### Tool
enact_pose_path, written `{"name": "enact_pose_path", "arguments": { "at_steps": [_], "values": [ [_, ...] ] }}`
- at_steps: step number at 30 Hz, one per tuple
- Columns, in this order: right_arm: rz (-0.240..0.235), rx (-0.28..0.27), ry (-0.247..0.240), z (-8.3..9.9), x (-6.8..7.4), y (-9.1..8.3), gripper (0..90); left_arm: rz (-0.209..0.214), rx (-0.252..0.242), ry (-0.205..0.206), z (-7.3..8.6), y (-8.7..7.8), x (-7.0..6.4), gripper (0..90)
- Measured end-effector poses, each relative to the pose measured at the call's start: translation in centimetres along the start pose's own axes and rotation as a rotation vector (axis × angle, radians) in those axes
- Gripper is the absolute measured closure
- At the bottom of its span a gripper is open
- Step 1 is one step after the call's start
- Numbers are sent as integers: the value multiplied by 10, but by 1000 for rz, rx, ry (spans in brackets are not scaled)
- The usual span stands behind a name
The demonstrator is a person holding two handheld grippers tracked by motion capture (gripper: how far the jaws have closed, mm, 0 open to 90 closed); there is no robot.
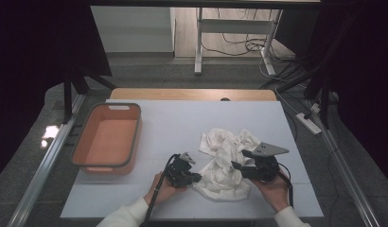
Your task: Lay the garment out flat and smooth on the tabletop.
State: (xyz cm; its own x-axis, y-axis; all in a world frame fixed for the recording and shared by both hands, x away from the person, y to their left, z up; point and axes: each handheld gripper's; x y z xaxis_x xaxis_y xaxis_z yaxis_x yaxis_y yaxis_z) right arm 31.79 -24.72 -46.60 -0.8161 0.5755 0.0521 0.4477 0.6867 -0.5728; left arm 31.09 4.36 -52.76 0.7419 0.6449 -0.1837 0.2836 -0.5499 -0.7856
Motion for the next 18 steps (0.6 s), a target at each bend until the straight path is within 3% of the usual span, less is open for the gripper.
{"name": "enact_pose_path", "arguments": {
  "at_steps": [6,12,15,18],
  "values": [
    [11,39,11,-20,-10,13,375,-10,-28,-26,0,-11,10,873],
    [32,89,27,-39,-24,42,418,-16,-42,-39,2,-20,18,874],
    [6,128,64,-39,-32,60,445,-16,-45,-49,3,-22,21,874],
    [-38,180,87,-33,-36,72,612,-21,-48,-52,3,-24,23,874]
  ]
}}
Point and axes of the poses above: each handheld gripper's, and its own axes: y roughly forward along the jaws, z roughly out of its underside, x roughly to its left, and after that the axes turned 8 degrees about -z, right-handed
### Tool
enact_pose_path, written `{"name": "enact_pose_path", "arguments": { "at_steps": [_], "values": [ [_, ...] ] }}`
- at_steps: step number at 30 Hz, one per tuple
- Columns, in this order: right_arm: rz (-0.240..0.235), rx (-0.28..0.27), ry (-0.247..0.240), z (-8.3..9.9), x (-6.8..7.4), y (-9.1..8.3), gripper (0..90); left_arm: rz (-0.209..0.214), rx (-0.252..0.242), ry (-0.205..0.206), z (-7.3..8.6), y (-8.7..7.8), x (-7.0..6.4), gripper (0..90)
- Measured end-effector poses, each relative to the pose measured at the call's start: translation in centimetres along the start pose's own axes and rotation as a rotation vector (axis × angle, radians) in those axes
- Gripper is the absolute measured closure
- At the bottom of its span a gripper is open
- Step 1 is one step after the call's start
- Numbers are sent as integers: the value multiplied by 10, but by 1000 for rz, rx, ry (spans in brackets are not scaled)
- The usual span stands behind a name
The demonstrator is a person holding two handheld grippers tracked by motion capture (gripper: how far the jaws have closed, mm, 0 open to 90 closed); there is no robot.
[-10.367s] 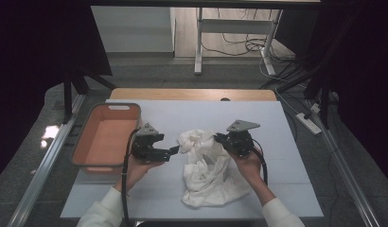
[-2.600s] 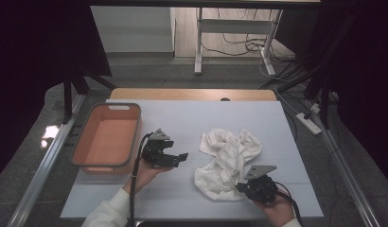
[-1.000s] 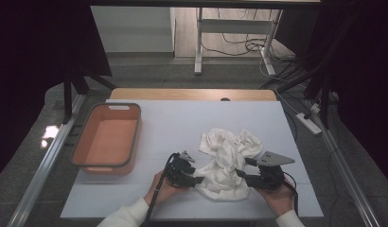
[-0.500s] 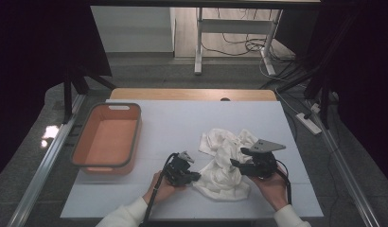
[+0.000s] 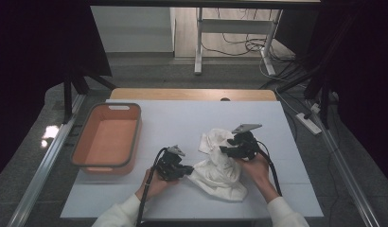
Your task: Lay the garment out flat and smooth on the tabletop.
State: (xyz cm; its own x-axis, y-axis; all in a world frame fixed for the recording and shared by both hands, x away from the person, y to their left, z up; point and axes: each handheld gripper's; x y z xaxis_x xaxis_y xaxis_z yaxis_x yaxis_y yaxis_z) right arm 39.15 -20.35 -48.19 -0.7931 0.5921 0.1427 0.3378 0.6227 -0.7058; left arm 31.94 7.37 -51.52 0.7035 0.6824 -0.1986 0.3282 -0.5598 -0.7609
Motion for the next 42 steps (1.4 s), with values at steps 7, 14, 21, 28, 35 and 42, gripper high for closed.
{"name": "enact_pose_path", "arguments": {
  "at_steps": [7,14,21,28,35,42],
  "values": [
    [7,-1,-51,1,5,-2,873,-16,-12,-15,0,-4,5,874],
    [28,-72,-99,-2,9,-12,880,-43,-38,-35,1,-12,13,875],
    [26,-114,-109,-2,9,-16,881,-68,-70,-57,0,-23,21,876],
    [14,-164,-104,-4,11,-21,882,-93,-118,-85,-1,-40,32,876],
    [17,-184,-113,-7,13,-23,882,-106,-135,-93,-3,-47,37,876],
    [21,-214,-127,-17,14,-25,882,-120,-143,-98,-10,-53,43,876]
  ]
}}
Point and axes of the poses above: each handheld gripper's, and its own axes: y roughly forward along the jaws, z roughly out of its underside, x roughly to its left, and after that the axes turned 8 degrees about -z, right-handed
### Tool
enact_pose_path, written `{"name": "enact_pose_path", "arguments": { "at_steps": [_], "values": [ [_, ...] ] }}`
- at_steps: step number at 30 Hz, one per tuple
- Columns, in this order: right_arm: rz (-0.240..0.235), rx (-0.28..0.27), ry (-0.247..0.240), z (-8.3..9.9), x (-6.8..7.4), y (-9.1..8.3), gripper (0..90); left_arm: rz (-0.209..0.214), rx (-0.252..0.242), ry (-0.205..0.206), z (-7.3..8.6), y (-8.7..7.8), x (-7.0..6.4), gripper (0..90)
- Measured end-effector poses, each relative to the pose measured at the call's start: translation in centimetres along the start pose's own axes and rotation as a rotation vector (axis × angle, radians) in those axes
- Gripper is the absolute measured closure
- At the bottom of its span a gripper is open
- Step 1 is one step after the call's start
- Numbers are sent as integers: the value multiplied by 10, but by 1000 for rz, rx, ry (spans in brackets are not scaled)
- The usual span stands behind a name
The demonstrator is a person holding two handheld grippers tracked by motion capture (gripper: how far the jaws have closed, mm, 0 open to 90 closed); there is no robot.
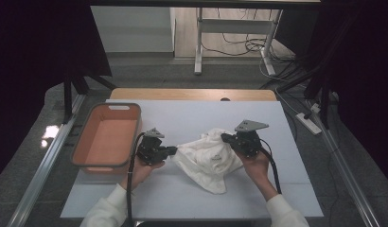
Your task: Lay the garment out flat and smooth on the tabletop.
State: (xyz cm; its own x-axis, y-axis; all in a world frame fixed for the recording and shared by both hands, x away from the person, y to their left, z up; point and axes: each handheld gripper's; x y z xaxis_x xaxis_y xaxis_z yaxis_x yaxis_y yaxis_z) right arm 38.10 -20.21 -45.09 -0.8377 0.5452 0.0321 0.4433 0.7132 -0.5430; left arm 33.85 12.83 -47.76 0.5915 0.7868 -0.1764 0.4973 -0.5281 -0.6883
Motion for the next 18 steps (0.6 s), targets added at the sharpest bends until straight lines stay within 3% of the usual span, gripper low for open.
{"name": "enact_pose_path", "arguments": {
  "at_steps": [10,18],
  "values": [
    [10,-24,5,-23,-8,17,882,-42,-13,-9,-21,-12,20,876],
    [30,-22,17,-27,-16,26,881,-54,0,-13,-29,-6,28,876]
  ]
}}
Point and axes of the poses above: each handheld gripper's, and its own axes: y roughly forward along the jaws, z roughly out of its underside, x roughly to its left, and after that the axes turned 8 degrees about -z, right-handed
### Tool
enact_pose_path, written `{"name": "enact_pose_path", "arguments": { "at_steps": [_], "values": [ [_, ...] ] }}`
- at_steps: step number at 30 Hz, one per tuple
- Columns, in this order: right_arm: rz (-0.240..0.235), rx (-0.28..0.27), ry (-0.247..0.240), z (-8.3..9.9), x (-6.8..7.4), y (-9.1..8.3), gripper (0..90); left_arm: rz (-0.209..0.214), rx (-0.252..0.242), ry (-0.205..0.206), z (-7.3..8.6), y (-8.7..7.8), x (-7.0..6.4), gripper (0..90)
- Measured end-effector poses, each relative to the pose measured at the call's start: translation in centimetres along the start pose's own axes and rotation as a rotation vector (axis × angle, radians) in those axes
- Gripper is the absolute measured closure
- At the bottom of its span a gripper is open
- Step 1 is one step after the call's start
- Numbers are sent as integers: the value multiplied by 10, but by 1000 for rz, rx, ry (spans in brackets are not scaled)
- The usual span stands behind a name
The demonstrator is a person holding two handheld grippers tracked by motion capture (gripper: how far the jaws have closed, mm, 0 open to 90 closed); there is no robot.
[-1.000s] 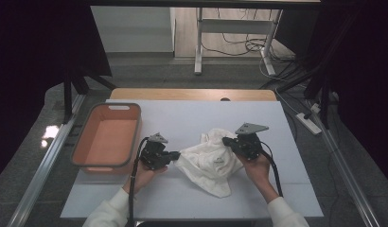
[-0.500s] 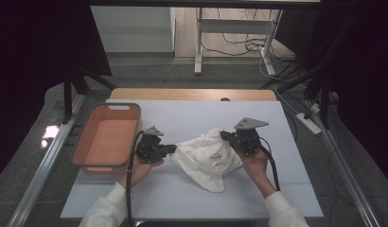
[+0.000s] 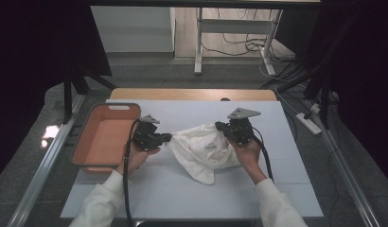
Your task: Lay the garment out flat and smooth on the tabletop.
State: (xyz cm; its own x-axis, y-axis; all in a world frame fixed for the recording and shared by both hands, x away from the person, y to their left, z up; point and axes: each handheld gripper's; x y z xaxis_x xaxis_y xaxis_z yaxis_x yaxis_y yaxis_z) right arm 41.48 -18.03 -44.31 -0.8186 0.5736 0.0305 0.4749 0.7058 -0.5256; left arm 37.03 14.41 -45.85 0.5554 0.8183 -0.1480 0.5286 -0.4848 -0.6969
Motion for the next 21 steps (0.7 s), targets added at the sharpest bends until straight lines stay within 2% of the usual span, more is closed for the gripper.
{"name": "enact_pose_path", "arguments": {
  "at_steps": [11,15,19,20,21],
  "values": [
    [21,-8,0,-7,-11,6,881,-33,-10,3,-17,0,5,875],
    [34,-20,-1,-16,-17,7,881,-46,-21,-17,-30,-2,14,876],
    [51,-44,22,-28,-25,10,876,-76,-34,-28,-45,-2,21,870],
    [59,-46,32,-31,-27,11,853,-89,-32,-31,-48,0,21,844],
    [56,-47,44,-33,-30,13,768,-106,-31,-32,-50,2,21,769]
  ]
}}
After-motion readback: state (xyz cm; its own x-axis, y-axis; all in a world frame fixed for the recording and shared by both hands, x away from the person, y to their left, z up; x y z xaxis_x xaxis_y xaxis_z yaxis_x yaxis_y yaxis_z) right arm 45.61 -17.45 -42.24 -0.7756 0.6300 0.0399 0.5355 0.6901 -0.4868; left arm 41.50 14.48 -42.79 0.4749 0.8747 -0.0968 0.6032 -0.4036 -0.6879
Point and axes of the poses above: each handheld gripper's, and its own axes: y roughly forward along the jaws, z roughly out of its underside, x roughly to its left, and after that the axes turned 8 degrees about -z, right-handed
